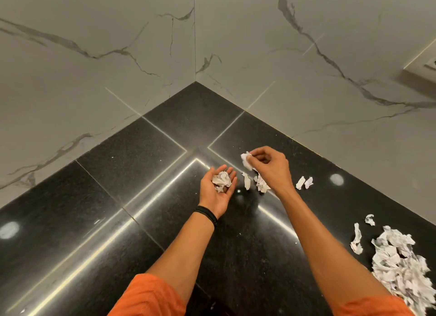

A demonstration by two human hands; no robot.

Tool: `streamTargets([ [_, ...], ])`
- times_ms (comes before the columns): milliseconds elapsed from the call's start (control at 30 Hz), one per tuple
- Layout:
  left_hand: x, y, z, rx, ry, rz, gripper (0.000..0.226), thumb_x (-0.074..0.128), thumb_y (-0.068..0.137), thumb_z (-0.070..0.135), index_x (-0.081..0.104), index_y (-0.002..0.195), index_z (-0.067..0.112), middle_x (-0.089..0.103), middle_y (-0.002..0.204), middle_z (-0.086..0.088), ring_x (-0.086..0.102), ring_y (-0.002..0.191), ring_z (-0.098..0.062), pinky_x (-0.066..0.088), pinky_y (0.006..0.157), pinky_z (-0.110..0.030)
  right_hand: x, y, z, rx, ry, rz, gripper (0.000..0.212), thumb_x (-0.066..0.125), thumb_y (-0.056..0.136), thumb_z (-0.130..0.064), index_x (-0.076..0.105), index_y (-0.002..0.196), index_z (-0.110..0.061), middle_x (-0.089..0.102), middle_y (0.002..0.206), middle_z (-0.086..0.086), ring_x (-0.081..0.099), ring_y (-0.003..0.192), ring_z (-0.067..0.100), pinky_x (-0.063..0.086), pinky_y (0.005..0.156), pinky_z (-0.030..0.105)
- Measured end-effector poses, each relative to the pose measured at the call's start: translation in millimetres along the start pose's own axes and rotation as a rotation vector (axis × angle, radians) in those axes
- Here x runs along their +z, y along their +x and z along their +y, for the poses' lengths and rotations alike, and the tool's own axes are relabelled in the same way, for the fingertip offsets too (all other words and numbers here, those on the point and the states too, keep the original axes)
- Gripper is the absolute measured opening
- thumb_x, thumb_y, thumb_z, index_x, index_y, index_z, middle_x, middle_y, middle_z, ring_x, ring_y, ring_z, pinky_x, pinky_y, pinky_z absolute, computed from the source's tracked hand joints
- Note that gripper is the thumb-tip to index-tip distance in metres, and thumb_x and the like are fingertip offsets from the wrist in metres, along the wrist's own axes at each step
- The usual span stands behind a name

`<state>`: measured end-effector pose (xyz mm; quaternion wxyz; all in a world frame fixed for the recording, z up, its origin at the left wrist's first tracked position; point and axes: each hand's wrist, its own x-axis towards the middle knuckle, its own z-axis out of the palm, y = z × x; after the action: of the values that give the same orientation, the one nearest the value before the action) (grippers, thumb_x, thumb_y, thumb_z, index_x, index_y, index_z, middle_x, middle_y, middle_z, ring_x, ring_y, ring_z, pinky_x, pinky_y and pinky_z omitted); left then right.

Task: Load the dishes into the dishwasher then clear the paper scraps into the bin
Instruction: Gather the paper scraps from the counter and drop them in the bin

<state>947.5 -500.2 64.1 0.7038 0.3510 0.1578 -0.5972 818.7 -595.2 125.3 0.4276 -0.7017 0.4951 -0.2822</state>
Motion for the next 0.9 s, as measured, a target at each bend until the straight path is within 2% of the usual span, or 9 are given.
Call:
streamTargets([
  [100, 4, -9, -5, -0.009, -0.007, -0.041, 0.036, 0.048, 0.103, 0.036, 0.068, 0.107, 0.005, 0.073, 0.108, -0.016, 0.071, 0.097, -0.026, 0.055, 0.096, -0.041, 13, -14, -12, 0.021, 0.015, -0.214, 0.014, 0.081, 0.085, -0.026, 0.077, 0.093, -0.016, 0.076, 0.082, -0.003, 0.072, 0.079, 0.008, 0.059, 0.076, 0.025],
  [167, 5, -12, -6, -0.028, -0.052, -0.053, 0.037, 0.047, 0.104, 0.036, 0.066, 0.109, 0.005, 0.072, 0.11, -0.017, 0.072, 0.096, -0.028, 0.057, 0.09, -0.041, 18, -18, -9, 0.021, 0.0, -0.171, 0.009, 0.077, 0.089, -0.025, 0.077, 0.092, -0.016, 0.076, 0.079, -0.004, 0.073, 0.076, 0.009, 0.058, 0.072, 0.025],
  [267, 2, -14, -6, -0.037, -0.111, -0.038, 0.038, 0.047, 0.103, 0.033, 0.063, 0.118, 0.002, 0.068, 0.115, -0.019, 0.068, 0.097, -0.031, 0.057, 0.083, -0.041, 15, -9, 16, 0.013, -0.264, -0.011, 0.006, 0.072, 0.09, -0.027, 0.075, 0.093, -0.024, 0.073, 0.083, -0.012, 0.07, 0.081, 0.009, 0.057, 0.076, 0.033],
  [367, -4, -17, -5, -0.027, -0.157, -0.007, 0.039, 0.047, 0.103, 0.032, 0.064, 0.116, 0.0, 0.068, 0.111, -0.021, 0.067, 0.094, -0.032, 0.056, 0.085, -0.04, 21, -8, 44, 0.001, -0.597, -0.124, 0.016, 0.068, 0.089, -0.028, 0.071, 0.103, -0.023, 0.073, 0.097, -0.003, 0.069, 0.095, 0.023, 0.054, 0.081, 0.036],
  [467, -6, -19, -8, -0.027, -0.198, 0.003, 0.041, 0.05, 0.102, 0.033, 0.063, 0.117, -0.003, 0.068, 0.111, -0.022, 0.067, 0.096, -0.032, 0.054, 0.091, -0.04, 35, -17, 61, -0.076, -0.736, -0.167, 0.021, 0.066, 0.089, -0.025, 0.067, 0.108, -0.015, 0.067, 0.105, 0.009, 0.065, 0.098, 0.034, 0.05, 0.079, 0.039],
  [600, -12, -18, -10, -0.005, -0.23, 0.036, 0.044, 0.049, 0.103, 0.032, 0.062, 0.124, -0.004, 0.067, 0.117, -0.025, 0.066, 0.102, -0.035, 0.055, 0.091, -0.042, 39, -22, 62, -0.144, -0.662, -0.086, 0.013, 0.066, 0.089, -0.017, 0.067, 0.101, -0.014, 0.068, 0.098, 0.006, 0.065, 0.091, 0.029, 0.046, 0.073, 0.035],
  [733, -15, -11, -10, -0.025, -0.164, 0.059, 0.042, 0.046, 0.104, 0.032, 0.06, 0.125, -0.001, 0.064, 0.122, -0.024, 0.065, 0.102, -0.035, 0.055, 0.089, -0.044, 33, -32, 39, -0.043, -0.227, 0.038, 0.016, 0.074, 0.086, -0.024, 0.073, 0.102, -0.026, 0.071, 0.09, -0.009, 0.064, 0.077, 0.006, 0.053, 0.073, 0.03],
  [833, -14, -4, -14, -0.067, -0.087, 0.03, 0.039, 0.047, 0.102, 0.035, 0.063, 0.115, 0.001, 0.066, 0.118, -0.024, 0.066, 0.104, -0.037, 0.05, 0.103, -0.047, 30, -44, 18, -0.137, -0.034, -0.057, 0.022, 0.076, 0.086, -0.022, 0.073, 0.107, -0.027, 0.07, 0.091, -0.011, 0.063, 0.079, 0.007, 0.053, 0.072, 0.024],
  [900, -11, -5, -18, -0.107, -0.045, -0.029, 0.046, 0.045, 0.102, 0.039, 0.066, 0.115, 0.0, 0.067, 0.117, -0.026, 0.068, 0.105, -0.039, 0.055, 0.097, -0.048, 28, -51, 10, -0.206, -0.123, -0.163, 0.025, 0.076, 0.087, -0.028, 0.073, 0.112, -0.029, 0.069, 0.092, -0.014, 0.061, 0.083, 0.003, 0.047, 0.072, 0.014],
])
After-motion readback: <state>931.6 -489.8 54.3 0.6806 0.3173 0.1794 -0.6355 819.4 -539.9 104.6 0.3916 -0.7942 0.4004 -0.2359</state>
